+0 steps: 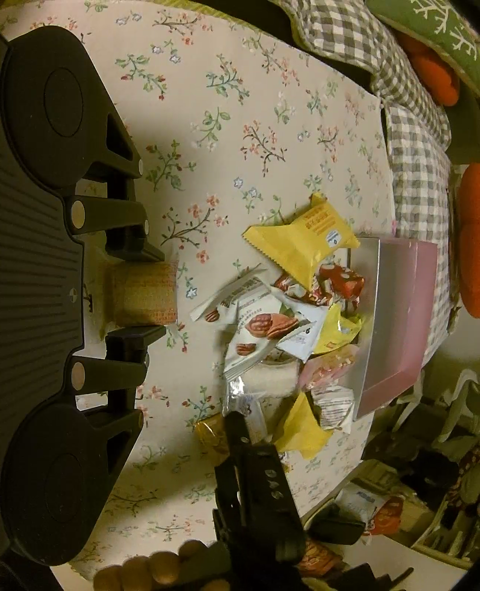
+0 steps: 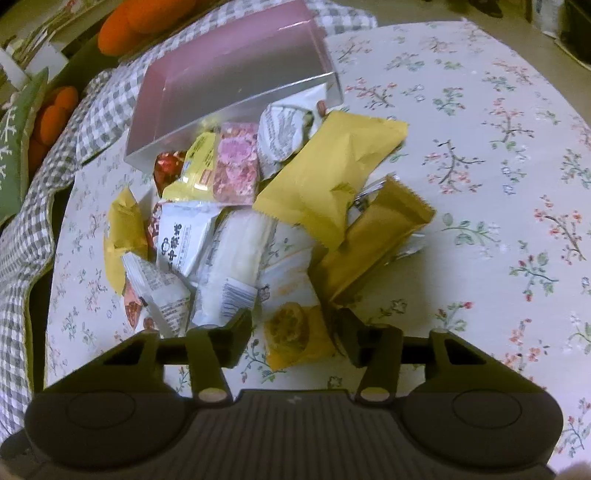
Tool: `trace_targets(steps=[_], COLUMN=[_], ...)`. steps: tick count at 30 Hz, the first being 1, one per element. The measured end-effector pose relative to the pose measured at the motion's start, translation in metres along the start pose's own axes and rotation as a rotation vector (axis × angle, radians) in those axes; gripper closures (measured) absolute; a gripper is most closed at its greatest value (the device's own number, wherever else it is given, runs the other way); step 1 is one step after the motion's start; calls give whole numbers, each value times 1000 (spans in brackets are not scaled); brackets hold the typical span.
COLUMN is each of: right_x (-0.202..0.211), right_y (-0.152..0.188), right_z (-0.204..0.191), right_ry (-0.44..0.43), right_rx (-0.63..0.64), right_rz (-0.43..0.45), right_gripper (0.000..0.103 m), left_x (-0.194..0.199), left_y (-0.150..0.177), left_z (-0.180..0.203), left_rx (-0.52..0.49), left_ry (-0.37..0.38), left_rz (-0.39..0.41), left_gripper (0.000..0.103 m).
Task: Organize snacks
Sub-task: 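Carry the cookie into the pink box with the left gripper while the right gripper grasps a small cookie packet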
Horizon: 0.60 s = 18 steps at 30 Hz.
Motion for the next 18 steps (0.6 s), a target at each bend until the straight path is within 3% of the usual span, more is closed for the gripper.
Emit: trace_targets(steps=[1, 2, 4, 6, 15, 18], right_x=[0, 0, 0, 4, 28, 40], right_y=[0, 1, 1, 2, 7, -1], right_z=[-2, -4, -5, -4, -1, -2], right_ry=[5, 8, -8, -36, -121, -131], right_rx=[14, 32, 30, 20, -45, -48], right_rz=[12, 9, 4, -3, -24, 11], right_gripper=[60, 72, 77, 92, 93, 93], left_x=[0, -1, -1, 1, 14, 17], left_y=[0, 0, 0, -1, -21, -30], left_z=[0, -1, -3, -4, -13, -16], left_rx=[3, 7, 17, 27, 42, 41], left_ry=[-2, -2, 2, 3, -1, -5], left_rz=[-2, -4, -10, -7, 29, 38], left_gripper=[71, 71, 71, 71, 71, 71])
Point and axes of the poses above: each gripper's, at about its wrist camera, not at the fingertips, and x roughly against the way its jaws point, z to its right, y to its underside, the point moved 4 cm from there along -x, roughly the way its jaws point, and after that the axes turned 4 degrees about -x, right-handed, at the moved point
